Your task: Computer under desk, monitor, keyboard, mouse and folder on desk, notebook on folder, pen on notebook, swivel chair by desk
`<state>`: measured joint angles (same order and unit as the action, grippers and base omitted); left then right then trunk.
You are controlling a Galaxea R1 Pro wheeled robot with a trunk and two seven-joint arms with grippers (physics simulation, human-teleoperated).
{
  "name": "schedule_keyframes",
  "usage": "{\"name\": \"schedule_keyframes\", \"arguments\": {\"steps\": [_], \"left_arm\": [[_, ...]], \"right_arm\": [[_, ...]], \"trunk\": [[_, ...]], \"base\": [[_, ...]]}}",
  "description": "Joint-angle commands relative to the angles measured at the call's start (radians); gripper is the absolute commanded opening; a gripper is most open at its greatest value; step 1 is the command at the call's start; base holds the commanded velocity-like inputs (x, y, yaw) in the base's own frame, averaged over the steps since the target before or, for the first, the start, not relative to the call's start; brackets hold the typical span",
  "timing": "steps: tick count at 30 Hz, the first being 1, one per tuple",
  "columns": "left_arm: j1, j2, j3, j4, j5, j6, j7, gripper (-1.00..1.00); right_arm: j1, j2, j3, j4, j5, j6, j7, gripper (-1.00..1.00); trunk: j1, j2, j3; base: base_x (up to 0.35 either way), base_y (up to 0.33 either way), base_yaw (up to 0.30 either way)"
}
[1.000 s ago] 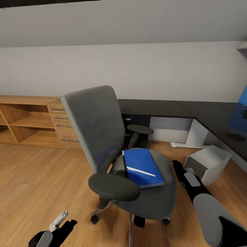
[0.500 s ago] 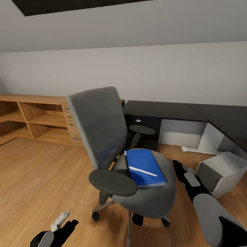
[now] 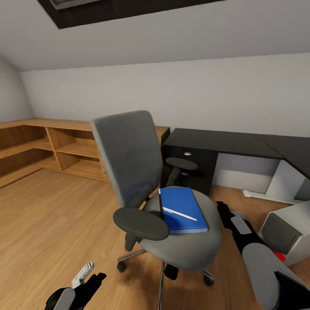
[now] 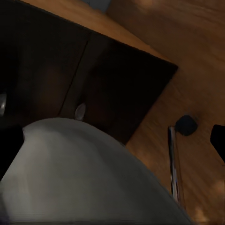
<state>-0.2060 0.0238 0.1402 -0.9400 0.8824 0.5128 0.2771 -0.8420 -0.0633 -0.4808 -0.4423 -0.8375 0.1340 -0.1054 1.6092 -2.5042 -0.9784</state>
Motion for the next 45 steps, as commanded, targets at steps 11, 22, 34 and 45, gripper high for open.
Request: {"name": "schedule_keyframes", "arguments": {"steps": [11, 22, 34, 45], "left_arm": [[-0.042, -0.055, -0.069, 0.013, 0.009, 0.005, -0.104, 1.0], [-0.054, -0.072, -0.075, 0.014, 0.012, 0.02, -0.128, 1.0], [-0.038, -0.053, -0.078, 0.0, 0.022, 0.025, -0.138, 1.0], [-0.038, -0.053, -0.078, 0.0, 0.022, 0.025, -0.138, 1.0]], "right_arm": [[0.0, 0.002, -0.002, -0.003, -0.009, 0.004, -0.005, 1.0], [0.0, 0.003, -0.002, -0.003, -0.009, 0.002, -0.005, 1.0], [0.001, 0.011, -0.02, 0.004, -0.029, 0.005, -0.005, 1.0], [0.001, 0.011, -0.02, 0.004, -0.029, 0.005, -0.005, 1.0]], "trunk": [[0.0, 0.0, 0.008], [0.0, 0.0, 0.018], [0.0, 0.0, 0.02], [0.0, 0.0, 0.02]], "base": [[0.0, 0.0, 0.21], [0.0, 0.0, 0.21], [0.0, 0.0, 0.05], [0.0, 0.0, 0.0]]}}
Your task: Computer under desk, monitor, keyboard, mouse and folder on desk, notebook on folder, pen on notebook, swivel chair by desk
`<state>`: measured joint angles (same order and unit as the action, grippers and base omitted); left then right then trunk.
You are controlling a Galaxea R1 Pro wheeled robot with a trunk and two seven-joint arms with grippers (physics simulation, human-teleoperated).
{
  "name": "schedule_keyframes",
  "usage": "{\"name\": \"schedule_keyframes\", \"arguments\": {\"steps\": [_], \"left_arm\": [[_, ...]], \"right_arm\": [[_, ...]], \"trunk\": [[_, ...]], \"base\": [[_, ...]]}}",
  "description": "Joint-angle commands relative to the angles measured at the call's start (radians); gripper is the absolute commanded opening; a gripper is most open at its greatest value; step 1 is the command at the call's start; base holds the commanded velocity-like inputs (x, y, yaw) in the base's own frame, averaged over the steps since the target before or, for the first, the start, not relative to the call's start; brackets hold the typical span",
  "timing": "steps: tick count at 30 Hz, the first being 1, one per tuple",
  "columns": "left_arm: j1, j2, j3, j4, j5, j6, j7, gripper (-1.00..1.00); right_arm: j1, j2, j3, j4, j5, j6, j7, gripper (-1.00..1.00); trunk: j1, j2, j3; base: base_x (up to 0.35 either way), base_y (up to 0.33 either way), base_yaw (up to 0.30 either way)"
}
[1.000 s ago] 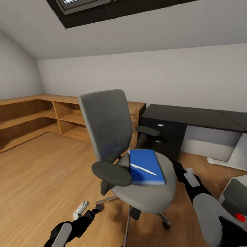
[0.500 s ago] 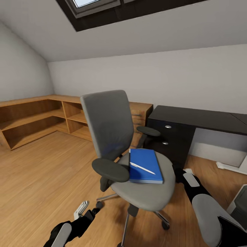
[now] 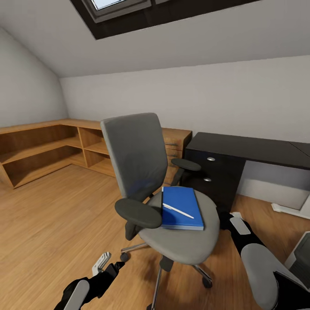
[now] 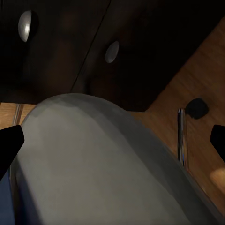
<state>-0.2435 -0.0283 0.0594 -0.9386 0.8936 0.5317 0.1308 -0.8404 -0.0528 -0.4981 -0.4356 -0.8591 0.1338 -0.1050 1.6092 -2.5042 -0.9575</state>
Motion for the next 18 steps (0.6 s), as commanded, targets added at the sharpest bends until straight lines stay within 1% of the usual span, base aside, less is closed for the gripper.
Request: {"name": "schedule_keyframes", "arguments": {"steps": [1, 15, 18], "left_arm": [[0.0, -0.001, 0.003, -0.002, 0.011, 0.006, 0.008, 1.0], [-0.001, -0.001, 0.002, -0.002, 0.011, 0.007, 0.009, 1.0], [0.003, 0.003, -0.002, -0.003, 0.003, 0.011, -0.007, 1.0]], "right_arm": [[0.0, 0.0, -0.003, -0.002, -0.007, 0.005, -0.005, 1.0], [-0.001, 0.0, -0.006, -0.001, -0.009, 0.004, -0.005, 1.0], [0.002, 0.005, -0.011, 0.001, -0.008, 0.008, -0.005, 1.0]], "trunk": [[0.0, 0.0, -0.001], [0.0, 0.0, -0.001], [0.0, 0.0, -0.001]], "base": [[0.0, 0.0, 0.0], [0.0, 0.0, 0.001], [0.0, 0.011, 0.08]]}}
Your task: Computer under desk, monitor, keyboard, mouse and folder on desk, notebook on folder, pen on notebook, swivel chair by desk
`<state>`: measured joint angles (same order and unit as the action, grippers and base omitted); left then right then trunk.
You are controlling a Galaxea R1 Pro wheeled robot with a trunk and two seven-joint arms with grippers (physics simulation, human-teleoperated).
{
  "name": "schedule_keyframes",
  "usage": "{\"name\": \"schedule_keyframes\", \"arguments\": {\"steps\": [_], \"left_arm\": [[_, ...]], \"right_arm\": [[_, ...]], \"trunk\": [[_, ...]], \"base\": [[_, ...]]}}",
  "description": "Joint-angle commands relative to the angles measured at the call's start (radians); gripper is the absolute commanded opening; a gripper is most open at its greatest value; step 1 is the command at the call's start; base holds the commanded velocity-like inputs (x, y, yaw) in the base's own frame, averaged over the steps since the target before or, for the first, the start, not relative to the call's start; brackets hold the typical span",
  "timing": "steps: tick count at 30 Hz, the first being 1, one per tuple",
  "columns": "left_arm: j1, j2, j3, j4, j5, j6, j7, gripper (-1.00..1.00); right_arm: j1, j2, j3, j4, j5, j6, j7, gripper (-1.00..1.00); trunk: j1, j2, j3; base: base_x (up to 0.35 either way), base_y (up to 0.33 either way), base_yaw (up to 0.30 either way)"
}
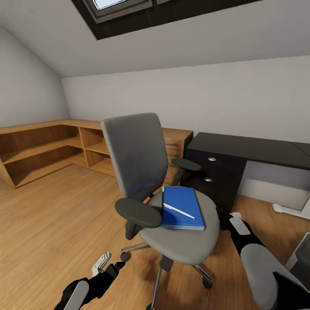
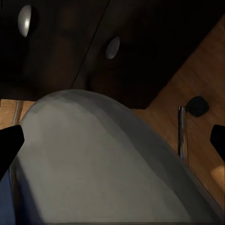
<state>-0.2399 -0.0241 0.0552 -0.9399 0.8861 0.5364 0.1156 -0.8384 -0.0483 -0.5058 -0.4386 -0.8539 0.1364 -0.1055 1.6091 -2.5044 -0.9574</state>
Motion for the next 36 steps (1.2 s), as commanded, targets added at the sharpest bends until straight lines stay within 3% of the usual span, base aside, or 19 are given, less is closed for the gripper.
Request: {"name": "schedule_keyframes", "arguments": {"steps": [1, 18, 36], "left_arm": [[0.001, 0.001, 0.001, -0.002, 0.007, 0.007, 0.002, 1.0], [0.004, 0.004, -0.002, -0.001, 0.002, 0.01, -0.015, 1.0], [0.005, 0.003, -0.002, 0.003, -0.005, 0.01, -0.012, 1.0]], "right_arm": [[0.002, 0.003, -0.005, 0.004, -0.013, 0.008, -0.005, 1.0], [0.005, 0.007, -0.008, 0.006, -0.017, 0.012, -0.005, 1.0], [0.009, 0.008, -0.008, 0.006, -0.017, 0.013, -0.006, 1.0]], "trunk": [[0.0, 0.0, -0.001], [0.0, 0.0, -0.001], [0.0, 0.0, -0.001]], "base": [[0.016, 0.098, 0.158], [0.088, 0.237, 0.217], [0.109, 0.04, 0.019]]}}
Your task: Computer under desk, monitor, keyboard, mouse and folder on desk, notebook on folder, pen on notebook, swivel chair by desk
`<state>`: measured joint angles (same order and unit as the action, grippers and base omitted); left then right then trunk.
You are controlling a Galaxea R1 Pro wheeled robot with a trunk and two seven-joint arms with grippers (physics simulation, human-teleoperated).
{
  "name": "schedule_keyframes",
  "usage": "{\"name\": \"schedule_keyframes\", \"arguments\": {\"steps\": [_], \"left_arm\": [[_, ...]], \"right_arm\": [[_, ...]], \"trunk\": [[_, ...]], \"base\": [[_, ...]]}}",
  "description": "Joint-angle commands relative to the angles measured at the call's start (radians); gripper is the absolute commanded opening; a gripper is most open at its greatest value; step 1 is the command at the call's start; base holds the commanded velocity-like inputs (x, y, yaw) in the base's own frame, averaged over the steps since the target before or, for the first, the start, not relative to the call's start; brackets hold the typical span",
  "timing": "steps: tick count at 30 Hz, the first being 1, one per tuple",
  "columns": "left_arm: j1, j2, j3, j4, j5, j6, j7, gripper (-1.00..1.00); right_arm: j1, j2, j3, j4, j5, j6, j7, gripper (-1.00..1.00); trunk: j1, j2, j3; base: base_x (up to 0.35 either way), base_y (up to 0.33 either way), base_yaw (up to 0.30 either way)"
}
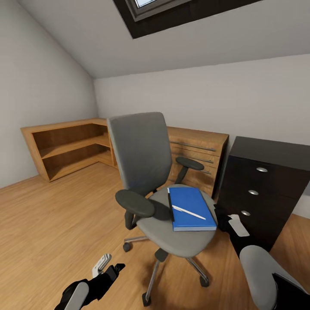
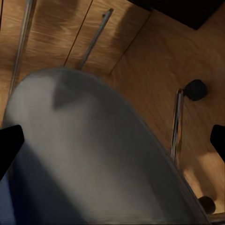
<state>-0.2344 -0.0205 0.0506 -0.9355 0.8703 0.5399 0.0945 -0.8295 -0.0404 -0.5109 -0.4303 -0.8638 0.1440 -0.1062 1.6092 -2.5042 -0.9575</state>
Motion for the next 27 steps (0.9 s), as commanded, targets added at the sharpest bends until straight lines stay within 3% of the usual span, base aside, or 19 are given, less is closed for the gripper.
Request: {"name": "schedule_keyframes", "arguments": {"steps": [1, 6, 16, 27], "left_arm": [[0.0, -0.001, 0.003, -0.002, 0.011, 0.006, 0.009, 1.0], [0.0, 0.0, 0.003, -0.002, 0.011, 0.006, 0.009, 1.0], [0.0, -0.001, 0.002, -0.002, 0.008, 0.006, 0.009, 1.0], [0.0, -0.001, 0.003, -0.003, 0.008, 0.006, 0.008, 1.0]], "right_arm": [[0.0, 0.001, -0.002, -0.002, -0.008, 0.005, -0.005, 1.0], [0.001, 0.002, -0.002, -0.002, -0.008, 0.005, -0.004, 1.0], [0.003, 0.003, 0.0, -0.002, -0.007, 0.005, -0.004, 1.0], [0.003, 0.004, 0.0, -0.002, -0.006, 0.005, -0.004, 1.0]], "trunk": [[0.0, 0.0, -0.001], [0.0, 0.0, -0.001], [0.0, 0.0, -0.001], [0.0, 0.0, -0.001]], "base": [[0.016, 0.0, 0.0], [0.059, 0.005, 0.0], [0.27, 0.106, 0.0], [0.083, 0.066, 0.0]]}}
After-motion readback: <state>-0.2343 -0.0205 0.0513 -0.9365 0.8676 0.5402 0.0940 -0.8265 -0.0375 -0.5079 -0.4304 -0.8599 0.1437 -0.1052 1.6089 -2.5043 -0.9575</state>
